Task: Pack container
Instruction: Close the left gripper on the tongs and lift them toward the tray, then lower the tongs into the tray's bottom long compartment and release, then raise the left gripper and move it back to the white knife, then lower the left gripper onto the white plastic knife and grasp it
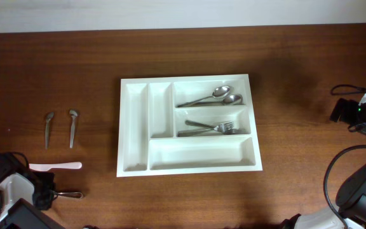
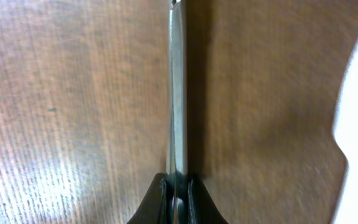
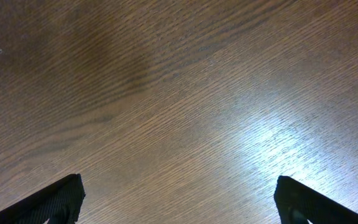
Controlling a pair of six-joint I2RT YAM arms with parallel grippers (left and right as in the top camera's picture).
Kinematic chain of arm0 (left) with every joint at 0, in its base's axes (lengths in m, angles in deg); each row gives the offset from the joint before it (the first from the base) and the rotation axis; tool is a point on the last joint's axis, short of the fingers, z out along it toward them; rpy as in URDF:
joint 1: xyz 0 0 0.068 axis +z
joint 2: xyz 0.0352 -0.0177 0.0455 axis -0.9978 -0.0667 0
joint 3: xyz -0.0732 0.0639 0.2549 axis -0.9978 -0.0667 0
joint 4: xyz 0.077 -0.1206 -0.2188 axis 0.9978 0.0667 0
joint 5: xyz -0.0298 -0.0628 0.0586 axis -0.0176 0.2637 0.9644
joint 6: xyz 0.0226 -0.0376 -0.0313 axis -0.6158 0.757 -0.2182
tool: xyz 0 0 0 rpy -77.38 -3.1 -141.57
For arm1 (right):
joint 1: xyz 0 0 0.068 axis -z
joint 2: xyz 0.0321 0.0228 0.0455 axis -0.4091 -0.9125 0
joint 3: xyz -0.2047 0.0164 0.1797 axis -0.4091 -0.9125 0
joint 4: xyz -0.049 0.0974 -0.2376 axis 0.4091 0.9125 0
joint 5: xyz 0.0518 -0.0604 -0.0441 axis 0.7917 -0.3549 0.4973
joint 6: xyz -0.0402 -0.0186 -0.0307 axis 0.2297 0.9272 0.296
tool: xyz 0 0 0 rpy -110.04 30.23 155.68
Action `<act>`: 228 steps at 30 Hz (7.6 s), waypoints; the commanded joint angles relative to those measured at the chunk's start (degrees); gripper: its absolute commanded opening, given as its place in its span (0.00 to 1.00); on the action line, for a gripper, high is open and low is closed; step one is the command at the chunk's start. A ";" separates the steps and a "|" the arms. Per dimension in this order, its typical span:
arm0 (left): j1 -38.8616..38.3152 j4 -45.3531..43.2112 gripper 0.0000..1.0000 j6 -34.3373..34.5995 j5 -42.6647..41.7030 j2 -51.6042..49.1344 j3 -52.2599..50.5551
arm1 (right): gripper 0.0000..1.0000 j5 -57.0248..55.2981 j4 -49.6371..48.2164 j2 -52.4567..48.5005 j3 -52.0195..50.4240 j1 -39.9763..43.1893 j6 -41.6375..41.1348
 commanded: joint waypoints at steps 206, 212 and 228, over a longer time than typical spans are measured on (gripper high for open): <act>-28.06 27.63 0.99 32.33 8.79 -0.96 21.90 | 0.99 -0.28 0.00 0.13 -0.31 0.31 -0.52; -23.78 26.16 0.99 31.15 9.46 -3.58 21.59 | 0.99 -0.28 0.00 0.13 -0.31 0.31 -0.50; -21.86 17.14 0.99 23.39 7.61 -7.93 18.56 | 0.99 -0.28 0.00 0.13 -0.31 0.31 -0.52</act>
